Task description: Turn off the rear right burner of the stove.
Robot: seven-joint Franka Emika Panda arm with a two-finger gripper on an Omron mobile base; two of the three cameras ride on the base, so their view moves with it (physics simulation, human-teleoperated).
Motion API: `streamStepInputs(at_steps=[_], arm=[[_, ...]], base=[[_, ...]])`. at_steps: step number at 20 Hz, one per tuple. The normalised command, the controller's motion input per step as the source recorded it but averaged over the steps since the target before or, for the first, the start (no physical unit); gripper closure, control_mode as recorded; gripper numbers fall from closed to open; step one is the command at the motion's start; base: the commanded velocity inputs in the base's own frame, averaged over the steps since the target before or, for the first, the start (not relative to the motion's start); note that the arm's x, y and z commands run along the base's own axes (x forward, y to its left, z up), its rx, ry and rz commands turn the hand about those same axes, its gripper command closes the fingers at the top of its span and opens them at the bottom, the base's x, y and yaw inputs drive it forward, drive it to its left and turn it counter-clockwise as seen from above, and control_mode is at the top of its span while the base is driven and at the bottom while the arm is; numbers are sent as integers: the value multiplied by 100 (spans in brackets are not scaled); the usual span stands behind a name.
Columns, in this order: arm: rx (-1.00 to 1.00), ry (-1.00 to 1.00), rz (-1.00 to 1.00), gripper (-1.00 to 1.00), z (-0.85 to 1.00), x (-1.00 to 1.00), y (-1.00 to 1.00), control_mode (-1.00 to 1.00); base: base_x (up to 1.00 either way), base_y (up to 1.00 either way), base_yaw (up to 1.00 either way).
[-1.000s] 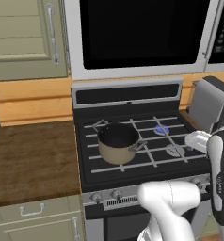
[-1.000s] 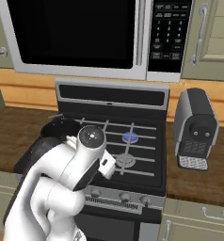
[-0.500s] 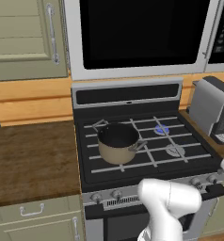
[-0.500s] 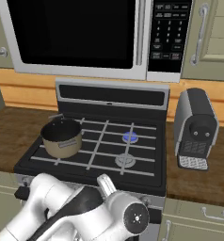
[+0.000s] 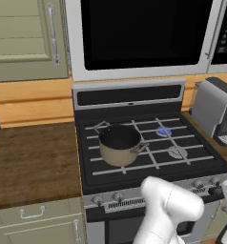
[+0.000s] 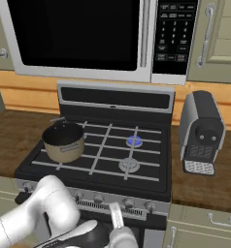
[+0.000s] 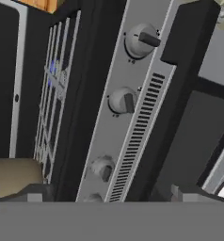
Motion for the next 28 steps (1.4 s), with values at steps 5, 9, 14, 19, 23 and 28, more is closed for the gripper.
streamStepInputs(at_steps=[5,9,14,19,23,28], arm=[[-1,-10,-2,-100,-44,23,-6,-100],[-8,-5,0,-100,-14,32,-15,-100],[0,0,0,-100,-2,38,-28,-100],[0,0,5,-100,-1,13,-42,-100],[0,-2,13,-100,-6,0,-45,-100],[2,-4,12,-100,-12,5,-29,-100]], base=[[0,0,0],[0,0,0],[0,0,0],[0,0,0],[0,0,0],[0,0,0]])
